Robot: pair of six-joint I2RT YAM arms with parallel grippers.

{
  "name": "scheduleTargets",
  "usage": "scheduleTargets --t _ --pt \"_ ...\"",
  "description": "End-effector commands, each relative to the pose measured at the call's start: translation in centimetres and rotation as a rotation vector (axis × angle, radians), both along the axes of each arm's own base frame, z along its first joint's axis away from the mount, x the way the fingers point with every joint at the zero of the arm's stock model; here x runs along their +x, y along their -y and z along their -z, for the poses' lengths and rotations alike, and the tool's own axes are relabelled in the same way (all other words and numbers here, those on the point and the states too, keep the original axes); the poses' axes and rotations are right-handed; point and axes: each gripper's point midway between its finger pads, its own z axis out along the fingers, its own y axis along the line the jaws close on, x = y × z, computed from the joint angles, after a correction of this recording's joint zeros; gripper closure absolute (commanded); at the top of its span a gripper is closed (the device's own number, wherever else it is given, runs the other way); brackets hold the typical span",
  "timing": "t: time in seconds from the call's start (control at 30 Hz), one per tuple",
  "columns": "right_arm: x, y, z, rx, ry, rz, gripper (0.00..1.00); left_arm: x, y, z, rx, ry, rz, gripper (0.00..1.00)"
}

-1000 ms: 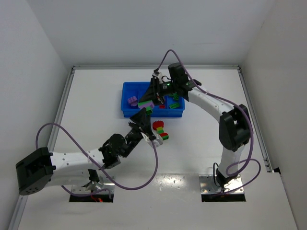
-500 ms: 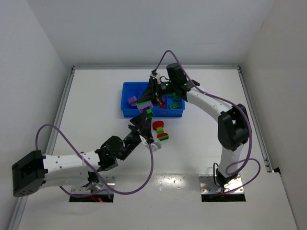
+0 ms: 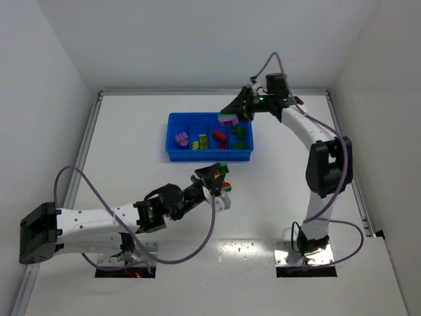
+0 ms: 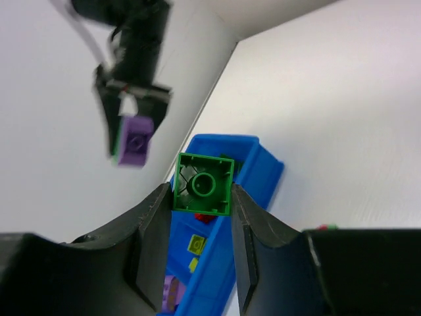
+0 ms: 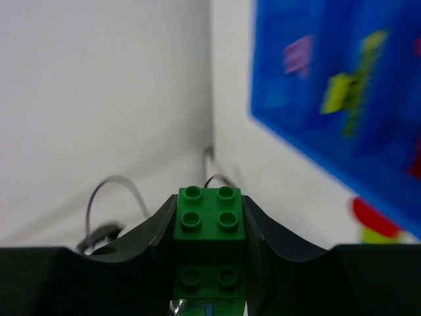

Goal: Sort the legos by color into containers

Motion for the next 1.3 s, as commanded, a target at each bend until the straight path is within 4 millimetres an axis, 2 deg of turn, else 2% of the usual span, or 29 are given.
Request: scheduleTargets --t 0.0,0.03,0.07,0.1,0.13,0.17,0.2,0.23,0.27,0.3,0.37,0.4,0.47,0.5,0.57,0.6,0.63,0.67,0.73,0.8,0.83,0.93,0.97,1.0,1.07,1.1,1.17,1.2,1.27 --pt "4.0 11.5 -1.4 -0.262 0.157 0.288 1.00 2.1 2.0 -2.6 -0.150 -0.203 0.017 1.00" --pt "4.2 12.9 -2.7 -0.280 0.223 0.300 1.00 2.5 2.5 -2.7 -0.159 -0.237 0.026 1.00" --pt "4.2 15.4 -2.1 -0.378 0.216 0.372 1.00 3.1 3.0 -2.7 -0.163 -0.268 0.032 1.00" --pt "3.9 16.9 -2.4 -0.430 0.239 0.401 1.00 4.2 3.4 -3.9 -0.203 -0.310 0.025 1.00" --pt "3.5 18.9 -1.7 -0.520 0.261 0.435 1.00 4.8 4.6 -2.7 -0.178 -0.360 0.044 1.00" --pt "2.8 20.5 -1.6 -0.566 0.259 0.466 1.00 5.6 5.1 -2.7 -0.187 -0.396 0.042 1.00" --pt "1.7 21.0 -3.4 -0.591 0.314 0.487 1.00 7.4 5.3 -4.2 -0.226 -0.454 0.022 1.00" --pt "0.6 22.0 -2.3 -0.634 0.306 0.485 1.00 7.9 6.2 -4.1 -0.216 -0.499 0.048 1.00" --pt "0.0 23.2 -2.4 -0.673 0.316 0.517 1.00 9.0 6.6 -3.9 -0.209 -0.538 0.033 1.00" --pt "-1.2 23.3 -3.9 -0.681 0.363 0.530 1.00 11.4 7.4 -3.5 -0.205 -0.608 -0.009 1.00" --pt "-3.0 24.4 -3.1 -0.711 0.353 0.538 1.00 13.3 8.5 -2.8 -0.181 -0.694 -0.010 1.00" --pt "-3.7 24.4 -3.3 -0.719 0.372 0.533 1.00 15.5 10.1 -3.0 -0.188 -0.729 -0.016 1.00" --pt "-5.4 24.6 -3.9 -0.705 0.403 0.529 1.00 17.8 10.1 -0.9 -0.162 -0.877 -0.034 1.00" --pt "-6.1 24.6 -3.6 -0.696 0.410 0.514 1.00 20.4 10.4 0.4 -0.167 -0.949 -0.092 1.00" --pt "-7.0 25.1 -4.7 -0.693 0.441 0.526 1.00 22.3 10.7 1.7 -0.173 -1.025 -0.112 1.00" --pt "-7.4 24.8 -4.6 -0.681 0.443 0.516 1.00 23.5 11.0 0.3 -0.207 -1.021 -0.115 1.00" --pt "-7.6 25.3 -4.5 -0.690 0.444 0.525 1.00 24.8 10.6 4.0 -0.184 -1.102 -0.184 1.00" --pt "-7.6 25.3 -4.5 -0.690 0.444 0.525 1.00 25.1 10.8 4.7 -0.181 -1.123 -0.194 1.00" --pt "-8.2 25.7 -4.7 -0.680 0.443 0.536 1.00 26.7 10.1 5.4 -0.196 -1.145 -0.253 1.00" --pt "-8.2 25.8 -4.8 -0.675 0.443 0.539 1.00 27.3 9.7 7.0 -0.194 -1.170 -0.278 1.00" --pt "-8.4 25.8 -5.1 -0.675 0.452 0.542 1.00 27.2 9.6 8.0 -0.178 -1.188 -0.290 1.00" --pt "-8.6 26.0 -5.0 -0.664 0.435 0.548 1.00 27.0 9.3 9.2 -0.140 -1.193 -0.297 0.96" --pt "-8.7 26.2 -4.7 -0.659 0.425 0.549 1.00 27.1 9.3 9.9 -0.133 -1.200 -0.302 0.92" --pt "-8.7 26.2 -4.7 -0.659 0.425 0.549 1.00 26.9 9.2 10.1 -0.125 -1.209 -0.307 0.82" --pt "-8.4 26.0 -4.6 -0.646 0.423 0.548 1.00 27.2 8.6 10.9 -0.113 -1.216 -0.322 0.71" --pt "-8.4 25.8 -4.7 -0.631 0.419 0.545 1.00 26.8 8.8 11.8 -0.098 -1.241 -0.308 0.49" --pt "-7.8 25.8 -4.5 -0.617 0.413 0.545 1.00 26.9 8.7 12.4 -0.089 -1.256 -0.291 0.30" --pt "-7.8 25.8 -4.5 -0.617 0.413 0.545 1.00 27.3 8.2 12.4 -0.088 -1.250 -0.296 0.15" --pt "-7.6 25.4 -4.4 -0.593 0.407 0.535 1.00 27.4 8.6 12.3 -0.092 -1.249 -0.282 0.07"
